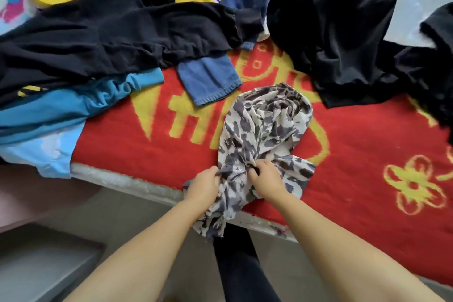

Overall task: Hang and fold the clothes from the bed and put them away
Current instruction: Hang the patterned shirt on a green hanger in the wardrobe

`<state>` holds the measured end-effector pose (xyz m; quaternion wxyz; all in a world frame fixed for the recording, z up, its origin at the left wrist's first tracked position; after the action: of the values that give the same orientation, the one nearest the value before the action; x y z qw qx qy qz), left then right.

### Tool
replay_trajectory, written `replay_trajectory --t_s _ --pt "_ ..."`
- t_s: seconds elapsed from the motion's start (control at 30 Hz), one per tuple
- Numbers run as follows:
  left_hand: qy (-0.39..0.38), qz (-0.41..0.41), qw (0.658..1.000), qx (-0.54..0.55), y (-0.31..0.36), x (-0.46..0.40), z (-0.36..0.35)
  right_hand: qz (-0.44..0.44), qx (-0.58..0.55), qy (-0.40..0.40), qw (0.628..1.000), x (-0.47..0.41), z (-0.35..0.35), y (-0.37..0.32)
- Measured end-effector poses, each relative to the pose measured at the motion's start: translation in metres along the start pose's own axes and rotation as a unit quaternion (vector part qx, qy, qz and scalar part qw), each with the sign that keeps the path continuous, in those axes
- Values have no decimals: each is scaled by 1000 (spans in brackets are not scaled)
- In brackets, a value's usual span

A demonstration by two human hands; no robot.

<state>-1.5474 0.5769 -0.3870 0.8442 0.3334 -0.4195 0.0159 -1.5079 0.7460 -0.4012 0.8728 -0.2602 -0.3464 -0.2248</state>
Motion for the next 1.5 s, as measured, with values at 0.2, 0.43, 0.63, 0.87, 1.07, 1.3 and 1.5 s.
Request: replay_trajectory --t_s 0.2,0.43,0.63,0.87,1.07,1.3,1.5 --pt "127 -23 961 243 11 46 50 55 -168 -22 984 42 28 -54" --pt "257 -126 903 321 20 160 160 163 -172 0 972 115 89 -168" --pt "337 -170 859 348 -36 297 208 323 -103 -13 941 223 81 -250" --pt "423 -218 804 355 -114 497 219 478 -38 9 877 376 35 -312" --pt "372 -223 803 407 -171 623 174 528 -178 -137 819 498 -33 -370" --pt "497 -219 722 428 -239 711 155 557 -208 -270 757 602 -80 -420" --pt "451 -233 805 308 -243 718 150 645 -134 -318 682 678 -64 -443"
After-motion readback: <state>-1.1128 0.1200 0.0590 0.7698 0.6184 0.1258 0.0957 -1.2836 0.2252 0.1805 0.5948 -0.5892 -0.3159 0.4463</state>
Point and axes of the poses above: each hand's wrist, its own x-axis away from the middle knuckle, its own z-axis out of the back of the hand, y = z × x, the point moved 2 cm from there along -x, towards the middle knuckle, and after that the axes turned 15 degrees about x, right-handed, at the moved point
